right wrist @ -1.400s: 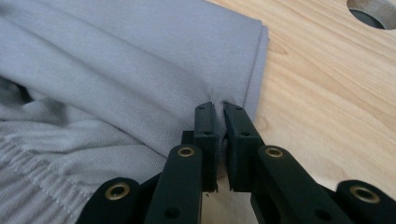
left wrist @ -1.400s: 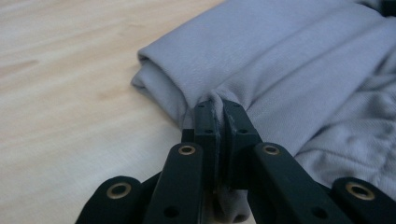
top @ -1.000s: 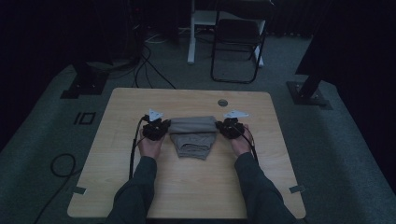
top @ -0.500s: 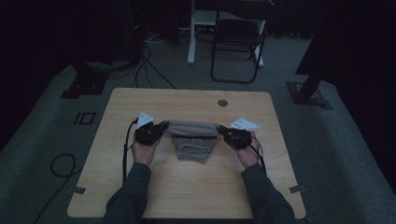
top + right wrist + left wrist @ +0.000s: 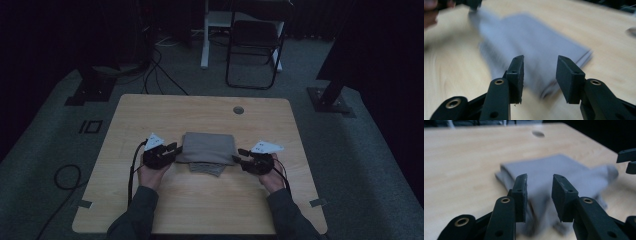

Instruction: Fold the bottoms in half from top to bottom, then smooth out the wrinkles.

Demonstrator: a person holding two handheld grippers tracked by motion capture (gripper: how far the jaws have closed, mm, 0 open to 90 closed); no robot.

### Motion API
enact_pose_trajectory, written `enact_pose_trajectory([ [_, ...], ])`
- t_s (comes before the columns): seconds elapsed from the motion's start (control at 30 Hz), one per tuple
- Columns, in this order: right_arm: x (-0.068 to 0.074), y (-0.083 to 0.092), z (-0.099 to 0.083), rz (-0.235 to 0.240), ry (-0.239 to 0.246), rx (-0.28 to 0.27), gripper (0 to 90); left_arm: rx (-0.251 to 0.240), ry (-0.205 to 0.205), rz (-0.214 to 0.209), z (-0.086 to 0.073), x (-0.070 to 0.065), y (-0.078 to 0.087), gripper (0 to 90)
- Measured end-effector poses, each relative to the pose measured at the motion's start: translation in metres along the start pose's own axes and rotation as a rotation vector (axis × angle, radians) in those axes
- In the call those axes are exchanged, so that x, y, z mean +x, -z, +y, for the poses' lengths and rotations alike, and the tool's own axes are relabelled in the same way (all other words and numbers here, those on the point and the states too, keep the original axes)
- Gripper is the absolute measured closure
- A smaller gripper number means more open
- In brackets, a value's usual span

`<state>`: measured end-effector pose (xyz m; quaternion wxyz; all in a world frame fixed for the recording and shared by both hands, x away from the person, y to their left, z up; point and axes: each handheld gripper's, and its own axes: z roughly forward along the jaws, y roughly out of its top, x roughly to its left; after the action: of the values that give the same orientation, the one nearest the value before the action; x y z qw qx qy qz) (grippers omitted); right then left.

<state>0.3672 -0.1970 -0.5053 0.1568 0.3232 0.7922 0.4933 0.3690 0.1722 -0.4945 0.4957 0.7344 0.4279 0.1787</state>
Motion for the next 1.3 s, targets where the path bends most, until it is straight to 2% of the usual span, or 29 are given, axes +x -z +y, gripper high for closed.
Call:
enact_pose_trajectory([
  [0.07,-0.004,-0.005,0.010,-0.047,-0.024,-0.002,58.8,-0.002,-0.012,0.012,0.012,-0.001,-0.006,65.2],
  [0.17,-0.009,-0.019,0.018,-0.098,-0.061,0.033,58.2,0.045,-0.015,0.038,0.023,-0.001,-0.020,65.3],
  [0.23,-0.011,-0.028,0.019,-0.119,-0.085,0.062,58.2,0.084,-0.018,0.045,0.025,-0.001,-0.030,65.3],
  [0.3,-0.011,-0.037,0.016,-0.121,-0.103,0.098,58.2,0.130,-0.022,0.042,0.021,-0.002,-0.036,65.3],
  [0.37,-0.007,-0.041,0.011,-0.109,-0.100,0.124,57.3,0.155,-0.035,0.037,0.014,-0.005,-0.038,65.2],
  [0.47,0.004,-0.042,0.002,-0.087,-0.059,0.150,56.0,0.187,-0.060,0.036,0.002,-0.010,-0.039,64.9],
  [0.57,0.013,-0.041,-0.005,-0.069,-0.030,0.170,55.2,0.194,-0.062,0.027,-0.007,-0.015,-0.036,64.5],
  [0.7,0.018,-0.039,-0.009,-0.058,-0.020,0.172,54.7,0.198,-0.080,0.026,-0.016,-0.021,-0.035,63.7],
  [1.03,0.023,-0.047,-0.004,-0.036,-0.041,0.154,52.5,0.193,-0.078,0.010,-0.017,-0.028,-0.037,62.7],
  [1.3,0.021,-0.058,-0.008,-0.014,-0.079,0.193,49.8,0.205,-0.068,0.000,-0.025,-0.031,-0.036,62.1],
])
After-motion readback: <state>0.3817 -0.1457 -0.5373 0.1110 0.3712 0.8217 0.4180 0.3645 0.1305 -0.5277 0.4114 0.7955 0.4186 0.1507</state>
